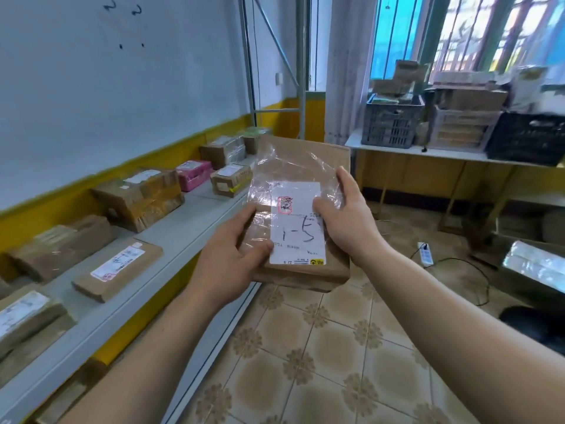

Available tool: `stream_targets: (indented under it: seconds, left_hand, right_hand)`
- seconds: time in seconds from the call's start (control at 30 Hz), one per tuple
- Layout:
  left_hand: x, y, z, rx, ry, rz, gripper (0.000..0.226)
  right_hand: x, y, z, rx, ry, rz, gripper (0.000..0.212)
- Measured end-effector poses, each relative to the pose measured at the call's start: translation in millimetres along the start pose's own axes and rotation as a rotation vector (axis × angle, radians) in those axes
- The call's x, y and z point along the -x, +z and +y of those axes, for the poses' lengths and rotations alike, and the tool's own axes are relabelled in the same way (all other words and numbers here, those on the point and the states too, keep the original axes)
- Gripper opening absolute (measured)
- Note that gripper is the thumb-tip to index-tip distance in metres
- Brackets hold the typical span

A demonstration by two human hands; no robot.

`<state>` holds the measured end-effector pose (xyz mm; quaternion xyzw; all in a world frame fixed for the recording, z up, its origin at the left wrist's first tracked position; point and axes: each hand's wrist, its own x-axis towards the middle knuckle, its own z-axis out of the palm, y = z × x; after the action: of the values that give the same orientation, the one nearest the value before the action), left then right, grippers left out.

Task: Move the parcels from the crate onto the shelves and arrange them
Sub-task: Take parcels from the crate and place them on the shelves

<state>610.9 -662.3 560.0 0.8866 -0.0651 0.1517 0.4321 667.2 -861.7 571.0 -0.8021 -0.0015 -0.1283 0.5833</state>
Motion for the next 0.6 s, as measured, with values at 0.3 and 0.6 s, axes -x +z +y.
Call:
stream_targets:
  seconds: [0.3, 0.6]
  left_hand:
    - [-180.6, 50.5, -41.8, 0.036, 0.04, -0.089, 0.067]
    - [-315.8, 132.6, -51.9, 0.015, 0.073, -0.179, 0.067]
  right_hand:
    - [-165.5, 18.1, 32.8, 0.056, 0.089, 0.076, 0.077]
    - [-299.0, -8.7, 85.8, 0.002, 0.144, 0.116, 0.077]
